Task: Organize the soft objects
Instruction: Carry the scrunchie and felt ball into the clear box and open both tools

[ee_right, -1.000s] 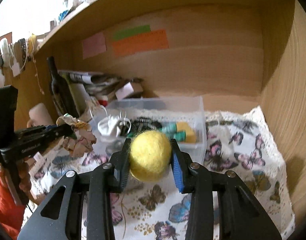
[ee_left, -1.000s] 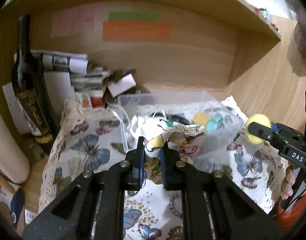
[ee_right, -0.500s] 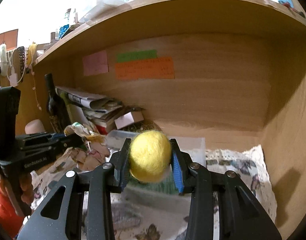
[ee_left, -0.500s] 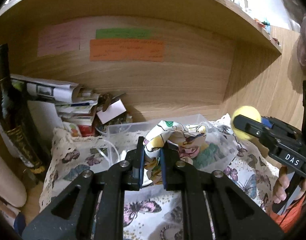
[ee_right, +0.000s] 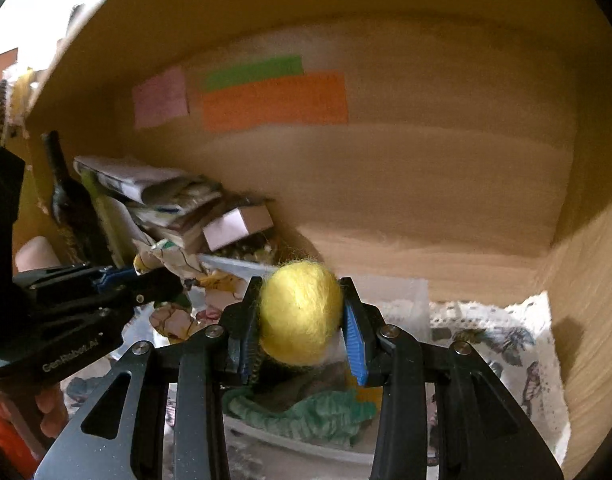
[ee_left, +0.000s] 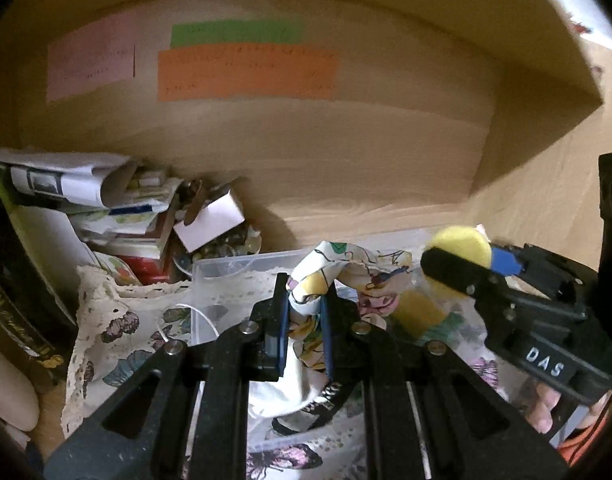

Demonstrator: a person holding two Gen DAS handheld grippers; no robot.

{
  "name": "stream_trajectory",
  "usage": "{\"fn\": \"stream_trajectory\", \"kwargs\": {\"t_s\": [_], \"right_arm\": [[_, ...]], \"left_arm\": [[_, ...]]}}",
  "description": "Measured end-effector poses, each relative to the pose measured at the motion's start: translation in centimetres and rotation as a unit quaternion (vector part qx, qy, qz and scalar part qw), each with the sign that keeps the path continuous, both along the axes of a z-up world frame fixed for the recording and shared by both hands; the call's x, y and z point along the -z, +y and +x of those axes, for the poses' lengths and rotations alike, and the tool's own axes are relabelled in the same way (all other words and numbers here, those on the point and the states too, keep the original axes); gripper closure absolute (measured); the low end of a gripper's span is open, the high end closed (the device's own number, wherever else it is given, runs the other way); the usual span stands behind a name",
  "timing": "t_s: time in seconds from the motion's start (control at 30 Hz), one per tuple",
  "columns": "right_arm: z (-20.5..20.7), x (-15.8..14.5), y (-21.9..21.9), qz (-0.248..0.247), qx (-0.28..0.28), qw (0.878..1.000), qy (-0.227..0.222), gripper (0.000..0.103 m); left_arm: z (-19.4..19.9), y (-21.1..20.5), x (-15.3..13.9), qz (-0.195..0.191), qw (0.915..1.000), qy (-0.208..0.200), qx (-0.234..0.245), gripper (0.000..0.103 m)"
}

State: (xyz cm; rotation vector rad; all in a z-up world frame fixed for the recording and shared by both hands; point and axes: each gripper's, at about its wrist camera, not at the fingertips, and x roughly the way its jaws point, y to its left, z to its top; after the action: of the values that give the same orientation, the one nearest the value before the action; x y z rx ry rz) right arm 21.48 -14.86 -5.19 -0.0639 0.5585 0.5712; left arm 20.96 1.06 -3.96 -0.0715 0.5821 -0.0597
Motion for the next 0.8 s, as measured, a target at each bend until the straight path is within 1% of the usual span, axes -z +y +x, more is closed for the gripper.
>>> {"fn": "stream_trajectory", "kwargs": {"t_s": [0.1, 0.27, 0.43, 0.47, 0.53, 0.57, 0.6, 0.63, 0.7, 0.77, 0.8], "right_arm": [[1.0, 1.2, 0.5, -0.019, 0.001, 1.000, 0.016, 0.069], [2.1, 2.8, 0.8, -0.033, 0.000, 0.998, 0.047, 0.069], [2.6, 3.7, 0.8, -0.051, 0.005, 0.997, 0.059, 0.069], [2.7, 3.9, 0.8, -0.054, 0.006, 0.997, 0.061, 0.069], [2.9, 4.2, 1.0, -0.061, 0.005, 0.996, 0.067, 0.069], [2.9, 4.3, 1.1, -0.064, 0.004, 0.996, 0.069, 0.067], [3.0, 4.4, 1.2, -0.066, 0.004, 0.995, 0.071, 0.063], [2.9, 4.4, 1.2, -0.069, 0.004, 0.995, 0.070, 0.060], [2.9, 4.3, 1.4, -0.071, 0.004, 0.995, 0.064, 0.046], [2.5, 3.9, 1.3, -0.071, 0.005, 0.996, 0.052, 0.039], [2.5, 3.8, 1.4, -0.072, 0.006, 0.996, 0.047, 0.037]], "left_arm": [[1.1, 0.2, 1.2, -0.006, 0.9998, 0.020, -0.004, 0.090], [2.6, 0.3, 3.0, -0.012, 0.9987, 0.050, -0.003, 0.090], [2.9, 0.3, 3.8, -0.003, 0.9983, 0.058, -0.008, 0.090], [2.9, 0.2, 3.9, -0.002, 0.9982, 0.059, -0.006, 0.088], [2.6, 0.0, 3.9, 0.003, 0.9982, 0.060, -0.003, 0.079], [2.4, -0.1, 3.9, 0.006, 0.9982, 0.060, -0.001, 0.071], [2.3, -0.2, 3.9, 0.011, 0.9983, 0.058, -0.001, 0.063], [2.1, -0.3, 3.8, 0.013, 0.9984, 0.055, -0.002, 0.060], [1.7, -0.4, 3.7, 0.020, 0.9985, 0.050, -0.003, 0.050], [1.2, -0.6, 3.4, 0.024, 0.9988, 0.043, -0.003, 0.046], [1.1, -0.5, 3.3, 0.025, 0.9989, 0.039, -0.004, 0.045]]}}
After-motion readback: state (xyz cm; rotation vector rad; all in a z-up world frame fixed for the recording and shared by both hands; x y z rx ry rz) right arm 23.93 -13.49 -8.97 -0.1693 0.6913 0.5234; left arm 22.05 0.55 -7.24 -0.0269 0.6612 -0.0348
